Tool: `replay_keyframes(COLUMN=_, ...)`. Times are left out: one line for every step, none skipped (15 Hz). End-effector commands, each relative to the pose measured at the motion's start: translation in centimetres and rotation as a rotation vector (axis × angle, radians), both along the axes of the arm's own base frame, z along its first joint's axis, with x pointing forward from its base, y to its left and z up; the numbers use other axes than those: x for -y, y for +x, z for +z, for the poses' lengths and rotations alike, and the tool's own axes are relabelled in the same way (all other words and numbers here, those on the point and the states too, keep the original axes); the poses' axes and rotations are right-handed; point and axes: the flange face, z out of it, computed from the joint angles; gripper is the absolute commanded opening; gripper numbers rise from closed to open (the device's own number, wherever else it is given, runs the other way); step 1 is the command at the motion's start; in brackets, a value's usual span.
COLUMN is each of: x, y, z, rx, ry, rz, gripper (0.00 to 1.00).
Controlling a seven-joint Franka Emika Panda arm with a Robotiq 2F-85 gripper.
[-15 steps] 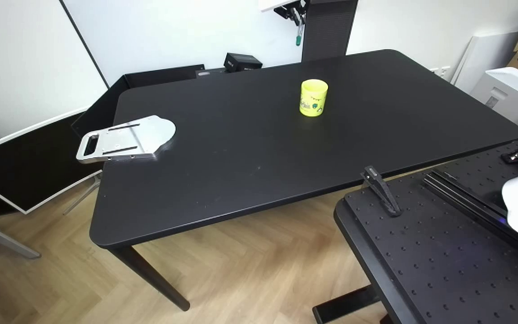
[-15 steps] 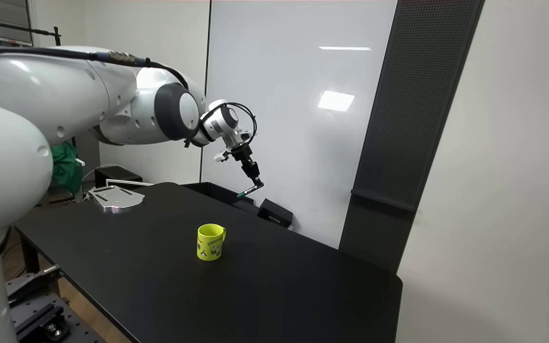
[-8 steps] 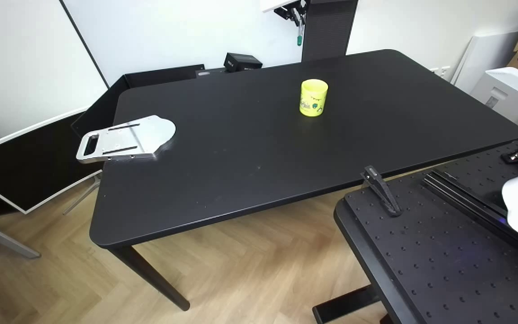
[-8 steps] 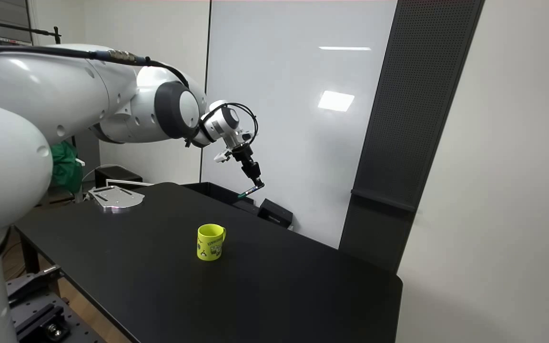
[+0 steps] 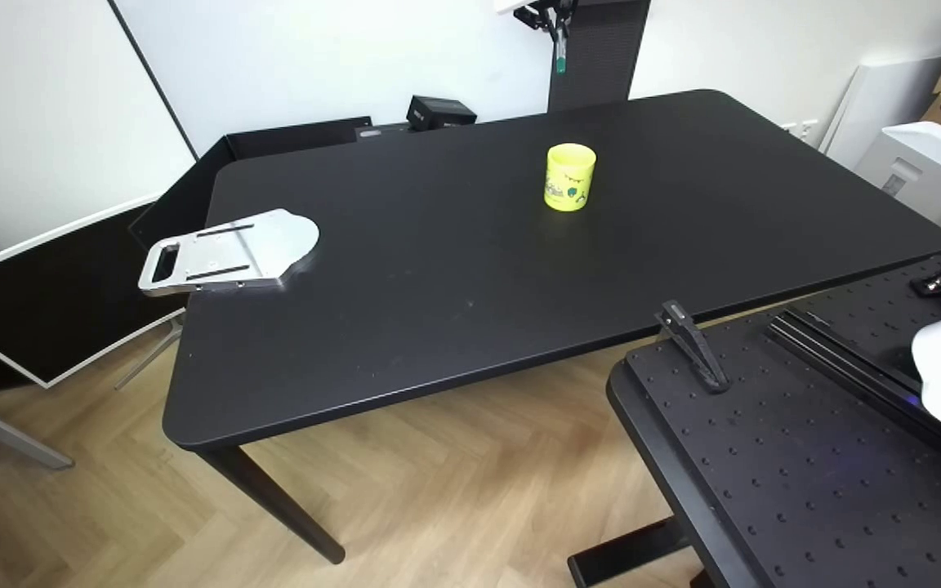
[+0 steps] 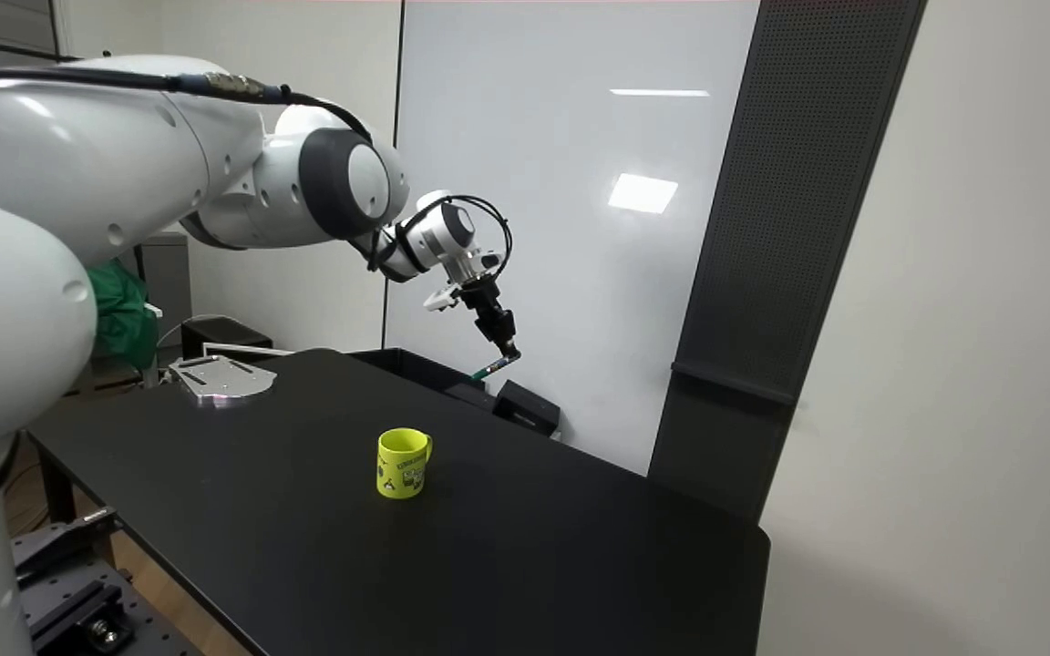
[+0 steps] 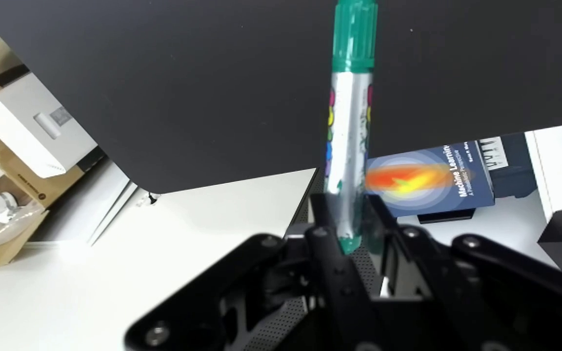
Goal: Pick up the marker and put it in the cup
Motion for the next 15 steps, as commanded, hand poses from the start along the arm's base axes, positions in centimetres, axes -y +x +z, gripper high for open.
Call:
replay_keyframes(x=2.5, y=-1.1, z=1.3, rx=-0.024, ry=-0.002, rz=0.028, gripper=0.05)
replay_keyframes(x=3.2, y=-1.4, z=1.4, rx=-0.024, ry=-0.004, rz=0.034, gripper=0.05)
replay_keyframes(x=3.8, y=-1.7, z=1.5, rx=-0.025, ry=-0.005, rz=0.04, gripper=0.05)
replay_keyframes(x=4.5, y=-2.1, z=1.5, rx=-0.027, ry=-0.005, rz=0.045, gripper=0.05)
replay_keyframes(x=5.1, y=-2.5, z=1.6, rx=-0.029, ry=-0.004, rz=0.048, gripper=0.05)
replay_keyframes(x=5.8, y=-2.9, z=1.7, rx=-0.03, ry=-0.005, rz=0.051, gripper=0.05)
replay_keyframes(x=6.2, y=-3.4, z=1.8, rx=-0.034, ry=-0.007, rz=0.056, gripper=0.05)
replay_keyframes(x=6.7, y=-4.0, z=1.8, rx=-0.037, ry=-0.01, rz=0.06, gripper=0.05)
replay_keyframes(x=7.0, y=-4.7, z=1.8, rx=-0.04, ry=-0.009, rz=0.064, gripper=0.05)
replay_keyframes(x=7.3, y=-5.2, z=1.9, rx=-0.043, ry=-0.011, rz=0.069, gripper=0.05)
replay_keyframes(x=7.6, y=-5.8, z=1.9, rx=-0.047, ry=-0.012, rz=0.073, gripper=0.05)
replay_keyframes(x=7.9, y=-6.3, z=1.9, rx=-0.05, ry=-0.012, rz=0.078, gripper=0.05)
replay_keyframes(x=8.2, y=-6.8, z=2.0, rx=-0.054, ry=-0.013, rz=0.081, gripper=0.05)
replay_keyframes(x=8.4, y=-7.3, z=2.1, rx=-0.058, ry=-0.014, rz=0.086, gripper=0.05)
replay_keyframes(x=8.6, y=-7.7, z=2.1, rx=-0.061, ry=-0.013, rz=0.088, gripper=0.05)
